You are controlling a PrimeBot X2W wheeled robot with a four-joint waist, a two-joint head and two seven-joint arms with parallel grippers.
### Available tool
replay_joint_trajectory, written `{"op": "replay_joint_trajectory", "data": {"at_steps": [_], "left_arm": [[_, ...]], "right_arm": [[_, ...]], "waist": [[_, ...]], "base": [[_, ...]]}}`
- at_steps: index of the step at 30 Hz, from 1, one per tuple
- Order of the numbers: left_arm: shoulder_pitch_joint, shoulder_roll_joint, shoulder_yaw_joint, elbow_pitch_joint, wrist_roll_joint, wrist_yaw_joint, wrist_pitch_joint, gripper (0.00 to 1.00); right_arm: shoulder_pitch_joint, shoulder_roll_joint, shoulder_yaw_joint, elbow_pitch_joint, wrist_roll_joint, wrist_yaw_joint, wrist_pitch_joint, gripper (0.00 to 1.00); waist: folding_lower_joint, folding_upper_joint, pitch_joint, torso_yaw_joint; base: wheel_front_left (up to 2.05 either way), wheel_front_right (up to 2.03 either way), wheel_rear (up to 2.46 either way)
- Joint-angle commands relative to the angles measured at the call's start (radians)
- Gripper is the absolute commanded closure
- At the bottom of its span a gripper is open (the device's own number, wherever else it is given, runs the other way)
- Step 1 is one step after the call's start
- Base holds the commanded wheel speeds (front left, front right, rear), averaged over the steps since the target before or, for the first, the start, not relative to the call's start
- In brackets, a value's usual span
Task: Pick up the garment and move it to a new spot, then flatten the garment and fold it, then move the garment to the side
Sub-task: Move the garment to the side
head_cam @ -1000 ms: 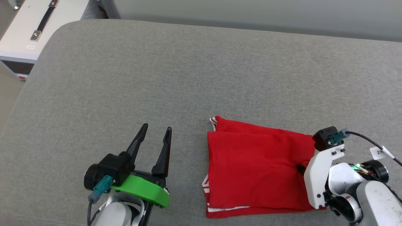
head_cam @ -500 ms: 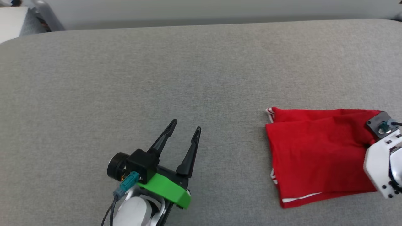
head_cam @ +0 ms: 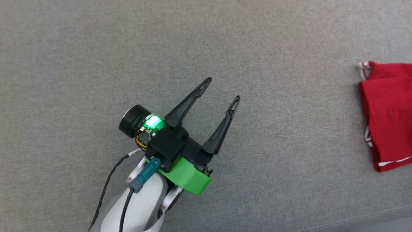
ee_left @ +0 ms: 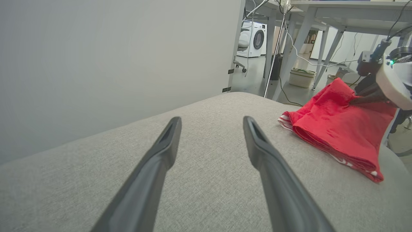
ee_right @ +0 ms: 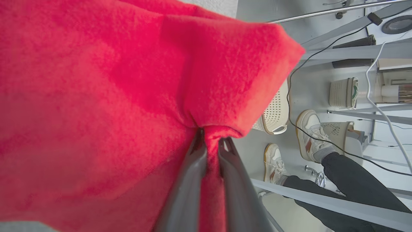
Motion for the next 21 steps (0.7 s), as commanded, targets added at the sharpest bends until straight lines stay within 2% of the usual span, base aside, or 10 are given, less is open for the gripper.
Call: {"op": "replay_joint_trajectory", "data": {"at_steps": [1, 6, 12, 21], "left_arm": [[-0.028, 0.006, -0.014, -0.015, 0.012, -0.003, -0.006, 0.0], [-0.069, 0.011, -0.05, -0.047, 0.03, -0.003, -0.006, 0.0], [-0.088, 0.009, -0.059, -0.065, 0.029, -0.003, -0.006, 0.0], [-0.08, -0.009, -0.041, -0.071, 0.018, -0.003, -0.006, 0.0]], "right_arm": [[-0.029, -0.002, -0.017, 0.034, -0.02, -0.002, -0.031, 1.0], [-0.099, 0.03, -0.081, 0.169, -0.049, -0.002, -0.125, 1.0], [-0.173, 0.051, -0.11, 0.261, -0.1, -0.002, -0.214, 1.0], [-0.219, 0.08, -0.148, 0.333, -0.161, -0.002, -0.24, 1.0]], "waist": [[-0.0001, -0.0001, 0.13, -0.066], [-0.0001, -0.0001, 0.175, -0.056], [-0.0001, -0.0001, 0.195, -0.034], [-0.0001, -0.0001, 0.182, -0.002]], "base": [[0.0, 0.0, 0.0], [0.0, 0.0, 0.0], [0.0, 0.0, 0.0], [0.0, 0.0, 0.0]]}}
